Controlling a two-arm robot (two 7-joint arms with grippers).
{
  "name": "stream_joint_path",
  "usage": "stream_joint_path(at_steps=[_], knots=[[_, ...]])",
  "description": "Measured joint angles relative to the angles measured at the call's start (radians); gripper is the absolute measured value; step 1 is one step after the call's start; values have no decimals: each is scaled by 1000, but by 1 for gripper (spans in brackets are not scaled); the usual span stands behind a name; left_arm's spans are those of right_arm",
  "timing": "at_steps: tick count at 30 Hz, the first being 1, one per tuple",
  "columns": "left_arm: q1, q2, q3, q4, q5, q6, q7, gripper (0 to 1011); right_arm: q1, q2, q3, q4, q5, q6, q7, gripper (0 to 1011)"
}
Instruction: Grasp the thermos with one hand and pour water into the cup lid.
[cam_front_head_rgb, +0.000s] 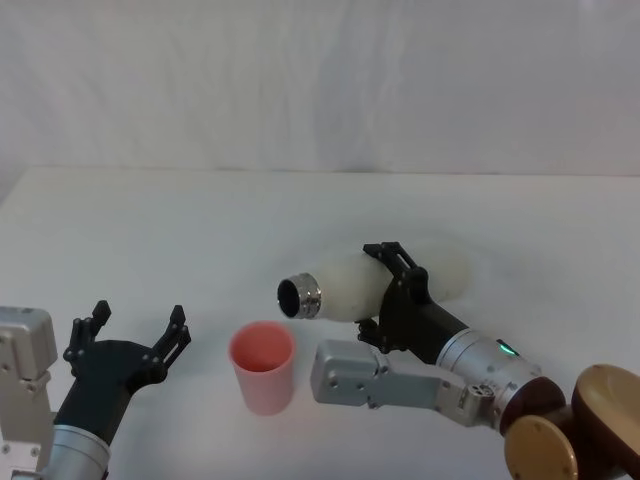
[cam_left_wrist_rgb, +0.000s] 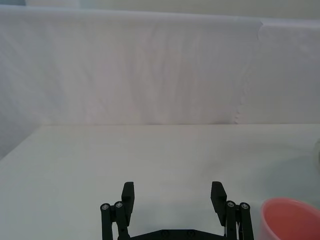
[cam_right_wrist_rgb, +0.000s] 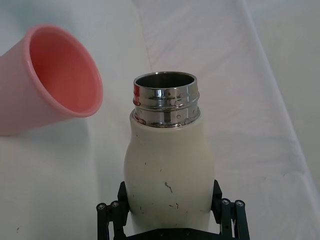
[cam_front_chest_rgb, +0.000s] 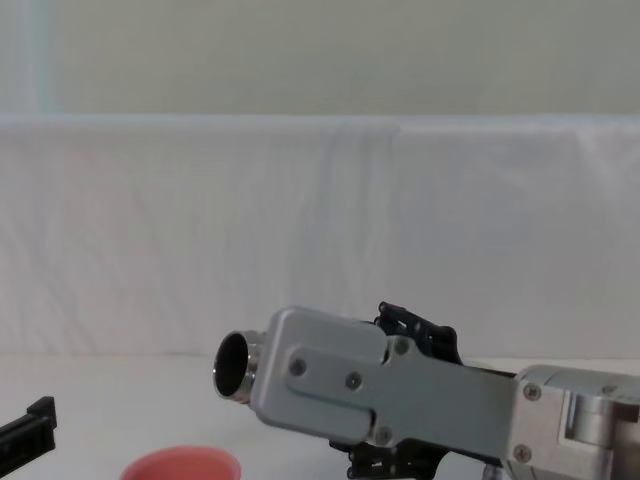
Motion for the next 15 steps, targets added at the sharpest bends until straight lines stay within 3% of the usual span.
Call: stream_joint_path(at_steps=[15], knots=[[0, 0, 0, 0, 0, 0, 0, 1001, -3, -20, -1, 9, -77, -12, 23, 960]])
